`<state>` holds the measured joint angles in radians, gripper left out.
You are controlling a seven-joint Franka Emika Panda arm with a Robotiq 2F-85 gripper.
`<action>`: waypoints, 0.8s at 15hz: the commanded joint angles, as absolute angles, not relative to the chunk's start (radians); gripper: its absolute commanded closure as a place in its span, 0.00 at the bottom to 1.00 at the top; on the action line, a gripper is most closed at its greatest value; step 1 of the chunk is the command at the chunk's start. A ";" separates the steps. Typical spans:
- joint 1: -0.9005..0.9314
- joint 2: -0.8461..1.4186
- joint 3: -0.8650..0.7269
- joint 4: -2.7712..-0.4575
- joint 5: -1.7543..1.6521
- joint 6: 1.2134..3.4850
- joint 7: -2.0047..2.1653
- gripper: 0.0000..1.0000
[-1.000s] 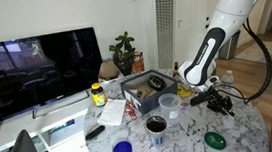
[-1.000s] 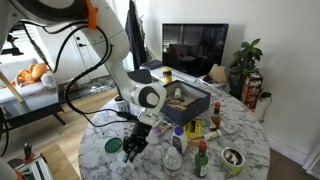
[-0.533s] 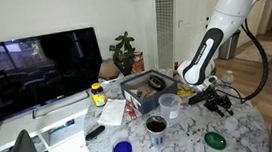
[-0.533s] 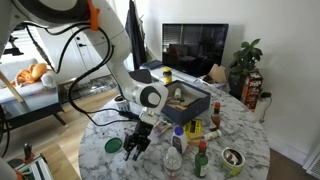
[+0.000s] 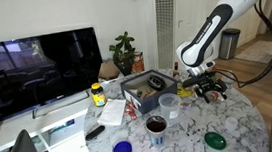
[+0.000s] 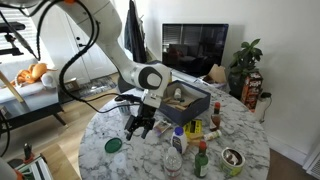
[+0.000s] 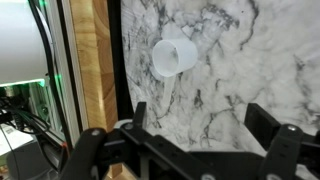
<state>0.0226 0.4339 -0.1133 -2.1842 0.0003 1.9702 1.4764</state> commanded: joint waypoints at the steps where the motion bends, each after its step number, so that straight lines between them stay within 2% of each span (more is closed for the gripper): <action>1: 0.009 0.183 -0.094 -2.311 0.059 1.973 1.363 0.00; 12: 0.006 -0.369 -0.022 -2.443 0.218 1.901 1.218 0.00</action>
